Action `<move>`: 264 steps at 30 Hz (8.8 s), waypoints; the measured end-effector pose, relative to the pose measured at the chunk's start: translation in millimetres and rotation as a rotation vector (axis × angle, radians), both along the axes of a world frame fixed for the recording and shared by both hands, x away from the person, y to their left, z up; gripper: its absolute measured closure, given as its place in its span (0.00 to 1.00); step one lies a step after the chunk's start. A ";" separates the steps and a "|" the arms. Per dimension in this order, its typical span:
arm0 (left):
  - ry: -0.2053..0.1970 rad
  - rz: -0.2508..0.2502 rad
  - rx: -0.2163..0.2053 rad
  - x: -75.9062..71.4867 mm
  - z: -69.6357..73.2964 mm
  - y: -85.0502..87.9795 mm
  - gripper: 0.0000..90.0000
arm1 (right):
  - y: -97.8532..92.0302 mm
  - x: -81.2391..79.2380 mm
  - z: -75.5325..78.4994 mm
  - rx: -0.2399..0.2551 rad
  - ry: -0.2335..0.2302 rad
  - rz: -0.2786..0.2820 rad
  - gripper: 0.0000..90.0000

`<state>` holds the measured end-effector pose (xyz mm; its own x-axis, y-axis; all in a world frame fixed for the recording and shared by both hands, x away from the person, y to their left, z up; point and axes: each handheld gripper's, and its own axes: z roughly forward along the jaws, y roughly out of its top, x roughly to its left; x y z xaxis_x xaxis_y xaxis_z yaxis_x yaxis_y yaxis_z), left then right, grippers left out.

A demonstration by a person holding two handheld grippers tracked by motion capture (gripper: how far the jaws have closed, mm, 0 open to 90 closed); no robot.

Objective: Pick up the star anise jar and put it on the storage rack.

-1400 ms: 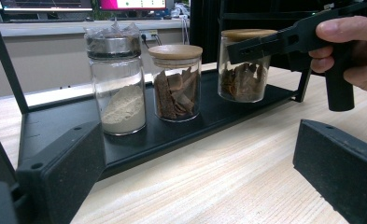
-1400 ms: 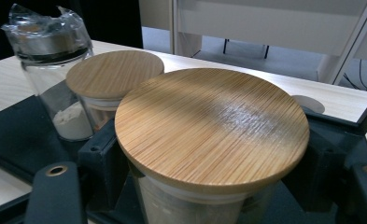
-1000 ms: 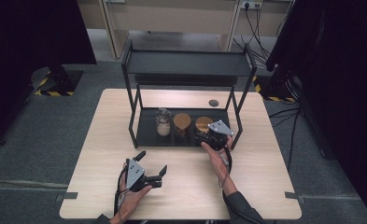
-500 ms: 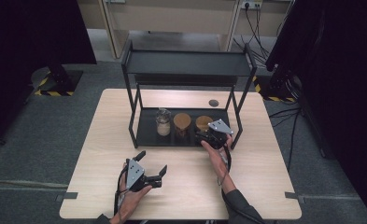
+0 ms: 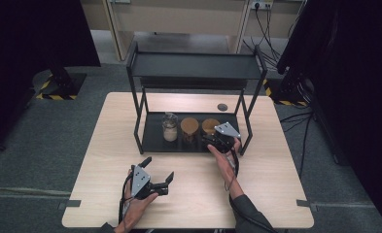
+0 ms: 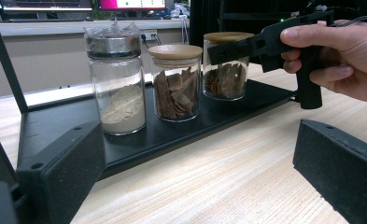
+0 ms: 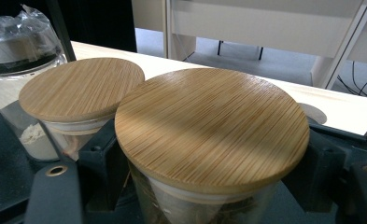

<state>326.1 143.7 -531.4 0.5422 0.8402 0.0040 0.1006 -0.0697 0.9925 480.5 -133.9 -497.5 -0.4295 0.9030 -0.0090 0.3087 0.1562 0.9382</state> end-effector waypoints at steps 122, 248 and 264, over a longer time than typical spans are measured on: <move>-0.002 0.001 0.004 -0.2 0.0 -0.3 0.02 | -14.3 -44.2 -2.4 0.114 0.019 0.032 0.02; -0.003 0.000 0.007 -0.3 0.1 -0.6 0.02 | -1.6 -98.4 -9.8 0.146 -0.025 0.140 0.02; -0.002 0.000 0.006 -0.2 0.1 -0.5 0.02 | 0.1 -104.7 -10.5 0.140 -0.035 0.152 0.02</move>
